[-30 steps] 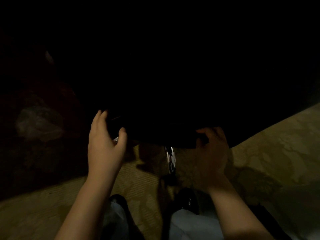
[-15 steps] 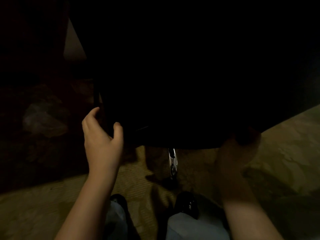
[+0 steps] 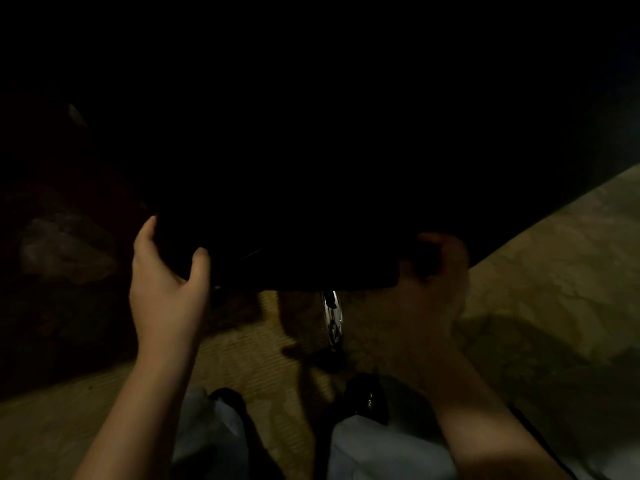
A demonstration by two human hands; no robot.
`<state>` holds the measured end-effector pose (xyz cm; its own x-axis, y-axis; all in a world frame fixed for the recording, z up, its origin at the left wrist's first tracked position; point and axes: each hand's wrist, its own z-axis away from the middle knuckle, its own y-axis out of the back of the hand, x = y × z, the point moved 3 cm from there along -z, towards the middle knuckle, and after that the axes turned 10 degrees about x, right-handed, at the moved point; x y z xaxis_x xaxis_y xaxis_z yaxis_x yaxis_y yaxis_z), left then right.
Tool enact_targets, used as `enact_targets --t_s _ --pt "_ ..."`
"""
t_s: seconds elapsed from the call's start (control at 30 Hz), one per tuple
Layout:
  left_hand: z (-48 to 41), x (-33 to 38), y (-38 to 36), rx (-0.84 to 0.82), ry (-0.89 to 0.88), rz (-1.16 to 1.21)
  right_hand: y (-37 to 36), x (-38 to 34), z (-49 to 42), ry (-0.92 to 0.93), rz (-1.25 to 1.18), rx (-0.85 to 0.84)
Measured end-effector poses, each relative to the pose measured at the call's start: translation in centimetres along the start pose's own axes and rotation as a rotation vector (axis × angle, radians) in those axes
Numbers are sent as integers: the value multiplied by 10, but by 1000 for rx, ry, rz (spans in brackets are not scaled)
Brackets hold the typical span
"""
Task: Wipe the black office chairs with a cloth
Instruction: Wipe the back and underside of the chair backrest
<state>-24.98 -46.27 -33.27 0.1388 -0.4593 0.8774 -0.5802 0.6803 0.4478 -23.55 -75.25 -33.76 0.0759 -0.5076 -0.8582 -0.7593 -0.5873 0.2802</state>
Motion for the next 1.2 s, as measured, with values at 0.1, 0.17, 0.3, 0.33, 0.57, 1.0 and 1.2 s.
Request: enact_targets --t_s 0.1,0.17,0.3,0.33,0.57,1.0,1.2 --pt "1 0 3 9 -2 26 26 22 -30 -265 -153 154" --pt "1 0 5 13 8 55 35 35 -41 -383 -139 202" --pt "0 3 7 9 21 69 25 30 -33 -372 -95 252" --pt "0 3 8 7 26 72 18 22 -26 -345 -92 263" --pt "-4 4 17 2 65 135 -33 -26 47 -91 -150 94" --pt "-3 7 18 67 104 203 6 -14 2 -53 -94 133" --pt "-3 7 16 -10 156 232 4 3 -7 -354 -48 263"
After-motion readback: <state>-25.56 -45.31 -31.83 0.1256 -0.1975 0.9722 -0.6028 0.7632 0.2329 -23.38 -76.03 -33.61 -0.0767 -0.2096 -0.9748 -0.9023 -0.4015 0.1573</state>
